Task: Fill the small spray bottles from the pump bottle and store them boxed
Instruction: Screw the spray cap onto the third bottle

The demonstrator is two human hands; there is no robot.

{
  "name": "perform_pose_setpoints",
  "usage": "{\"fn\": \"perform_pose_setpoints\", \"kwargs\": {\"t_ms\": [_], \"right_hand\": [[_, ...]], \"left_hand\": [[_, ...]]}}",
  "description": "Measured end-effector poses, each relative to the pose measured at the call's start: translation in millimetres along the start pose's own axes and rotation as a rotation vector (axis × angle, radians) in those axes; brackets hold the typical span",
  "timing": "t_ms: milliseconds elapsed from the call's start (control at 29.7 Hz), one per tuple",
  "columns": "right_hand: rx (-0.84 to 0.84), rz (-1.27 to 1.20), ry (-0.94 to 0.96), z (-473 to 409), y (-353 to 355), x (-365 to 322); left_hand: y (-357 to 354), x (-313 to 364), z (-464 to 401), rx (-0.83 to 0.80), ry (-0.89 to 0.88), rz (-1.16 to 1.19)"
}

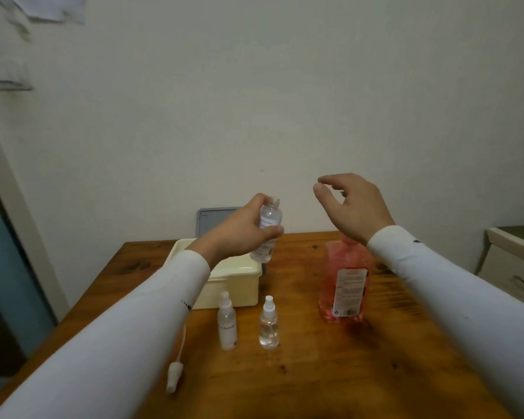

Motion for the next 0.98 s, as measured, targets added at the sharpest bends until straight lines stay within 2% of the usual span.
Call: {"fn": "perform_pose_setpoints", "kwargs": {"t_ms": [471,774,875,976], "right_hand": [[-0.374,0.058,0.277,78.3,-94.0,-74.7],[-0.752,0.187,0.512,131.8,-173.6,-112.5],[-0.849,0.324,0.629,144.9,-198.2,-114.2],[-0.902,0.428,0.824,157.2,-218.8,-118.2]], "left_hand": [[58.3,-50.8,95.6,0.155,0.172,-0.045],[83.5,-102.9,156.8,0.215,0.306,-0.059],[86.4,-118.3,170.6,0.22,0.334,-0.041],[91.4,-130.5,182.1,0.224,0.365,-0.045]]}}
Point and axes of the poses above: each hand's wrist, its own z-axis away from the middle knuckle, its own y-axis out of the back of the hand, x = y × z, the point moved 2 cm from there along -z, towards the middle knuckle, and after that the axes turned 2 degrees about z, right-handed, at the moved point
